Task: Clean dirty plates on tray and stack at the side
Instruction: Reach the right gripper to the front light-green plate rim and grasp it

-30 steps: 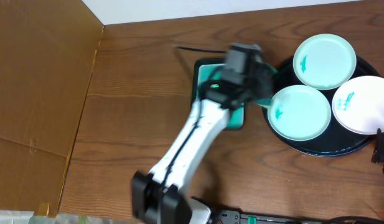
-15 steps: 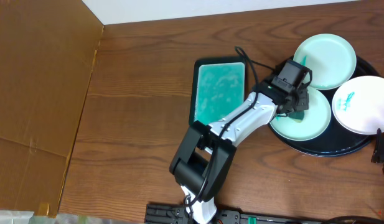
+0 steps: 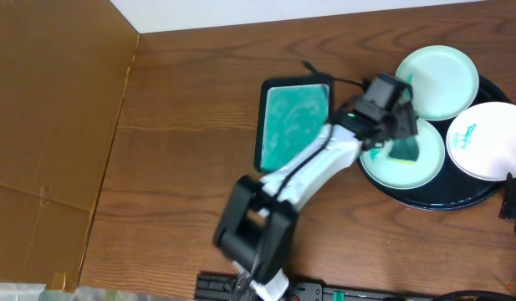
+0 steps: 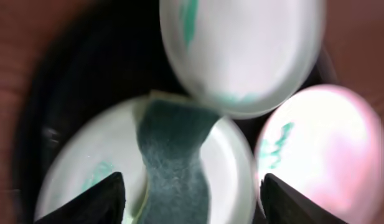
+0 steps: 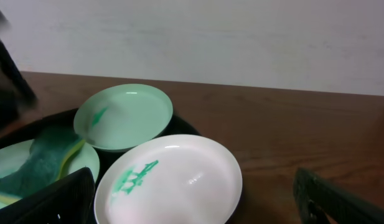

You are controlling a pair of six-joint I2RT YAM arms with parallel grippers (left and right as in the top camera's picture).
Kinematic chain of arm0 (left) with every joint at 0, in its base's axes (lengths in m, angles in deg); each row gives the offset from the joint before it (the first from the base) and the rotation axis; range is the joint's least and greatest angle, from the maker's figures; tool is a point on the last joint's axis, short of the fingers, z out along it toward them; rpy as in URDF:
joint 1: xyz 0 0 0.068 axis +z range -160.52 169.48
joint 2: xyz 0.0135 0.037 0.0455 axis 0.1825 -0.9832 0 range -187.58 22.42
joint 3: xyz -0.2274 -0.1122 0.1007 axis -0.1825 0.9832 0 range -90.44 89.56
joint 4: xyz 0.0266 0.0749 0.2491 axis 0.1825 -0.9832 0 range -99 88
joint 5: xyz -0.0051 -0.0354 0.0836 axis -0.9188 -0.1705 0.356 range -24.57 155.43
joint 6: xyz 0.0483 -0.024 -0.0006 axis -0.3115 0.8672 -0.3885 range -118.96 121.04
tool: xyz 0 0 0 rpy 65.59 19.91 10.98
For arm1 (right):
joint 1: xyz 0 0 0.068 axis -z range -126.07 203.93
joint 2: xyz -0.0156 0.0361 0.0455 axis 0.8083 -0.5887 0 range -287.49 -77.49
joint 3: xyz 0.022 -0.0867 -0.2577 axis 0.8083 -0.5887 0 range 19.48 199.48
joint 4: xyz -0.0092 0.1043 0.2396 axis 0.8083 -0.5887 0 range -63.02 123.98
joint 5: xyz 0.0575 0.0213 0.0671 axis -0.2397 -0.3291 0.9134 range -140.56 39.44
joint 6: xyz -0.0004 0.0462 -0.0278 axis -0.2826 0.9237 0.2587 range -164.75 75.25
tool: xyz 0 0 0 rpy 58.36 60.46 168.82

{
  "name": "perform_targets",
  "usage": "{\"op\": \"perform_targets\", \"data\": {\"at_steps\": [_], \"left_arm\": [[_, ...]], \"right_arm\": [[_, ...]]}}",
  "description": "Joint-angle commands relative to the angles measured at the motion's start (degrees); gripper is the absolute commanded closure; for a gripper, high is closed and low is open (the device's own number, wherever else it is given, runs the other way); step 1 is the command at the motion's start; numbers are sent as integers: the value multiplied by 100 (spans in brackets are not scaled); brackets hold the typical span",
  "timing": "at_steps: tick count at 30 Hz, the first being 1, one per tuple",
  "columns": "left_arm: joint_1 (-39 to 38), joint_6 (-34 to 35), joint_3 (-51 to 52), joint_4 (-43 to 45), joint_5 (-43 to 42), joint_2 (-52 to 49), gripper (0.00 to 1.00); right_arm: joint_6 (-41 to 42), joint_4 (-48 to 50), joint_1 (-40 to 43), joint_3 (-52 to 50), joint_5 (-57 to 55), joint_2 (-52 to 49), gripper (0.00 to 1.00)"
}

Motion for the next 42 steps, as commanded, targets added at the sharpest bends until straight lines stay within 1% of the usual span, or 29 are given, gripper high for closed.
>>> {"op": "perform_targets", "data": {"at_steps": [1, 4, 6, 10, 12, 14, 16, 17, 18, 21, 22, 23, 24, 26, 29, 32, 34, 36, 37, 38, 42], "left_arm": [[293, -90, -7, -164, 98, 831, 29], [494, -442, -7, -319, 116, 1198, 29], [649, -713, -7, -448, 114, 1386, 29], [863, -831, -7, -721, 114, 1488, 29], [896, -828, -4, -833, 114, 1475, 29], [896, -828, -4, -885, 111, 1475, 29], [894, -828, -4, -894, 111, 1475, 29], [894, -831, -4, -894, 111, 1475, 29], [894, -831, -4, -894, 111, 1475, 29], [874, -831, -4, -894, 101, 1462, 29], [846, -831, -4, -892, 90, 1440, 29], [824, -831, -4, -892, 90, 1410, 29], [782, -831, -4, -892, 90, 1373, 29], [684, -831, -4, -892, 90, 1263, 29], [494, -833, -4, -890, 90, 1054, 30], [271, -994, -4, -798, 70, 752, 30], [122, -1047, -4, -734, 42, 511, 30], [-9, -1049, -4, -647, 48, 273, 30], [-72, -1049, -4, -566, 48, 127, 30], [-125, -1049, -4, -455, 48, -31, 30], [-243, -1049, -4, -50, 46, -581, 30]], "right_arm": [[-52, 59, -61, -20, -133, 24, 1], [-44, 476, -61, -20, -46, 24, 1], [-24, 1034, -61, -20, 144, 24, 1], [-35, 3023, -61, -13, 1261, 22, 1], [-33, 3552, -61, 129, 1410, -13, 1], [-247, 3265, -59, 546, 1421, -157, 1], [-627, 2472, -55, 1235, 1412, -518, 1], [-804, 1906, -33, 1720, 1381, -828, 1], [-859, 1587, -17, 1996, 1349, -1019, 1], [-1025, -234, 96, 3672, 1318, -2356, 1], [-1080, -986, 125, 4430, 1447, -3049, 1], [-1172, -1342, 127, 4804, 1580, -3410, 1], [-1399, -1878, 122, 5403, 1878, -4030, 1], [-1521, -2378, 122, 6133, 2330, -4883, 1], [-1139, -2693, 122, 6773, 3156, -5825, 1], [-841, -2570, 103, 6948, 3910, -6474, 1], [-527, -2382, 101, 6951, 4140, -6872, 1], [-247, -2345, 101, 6951, 4127, -7200, 1], [-162, -2354, 98, 6951, 4109, -7348, 12], [-105, -2398, 101, 6951, 4033, -7479, 20], [-59, -2664, 101, 6951, 3368, -7809, 21]]}}
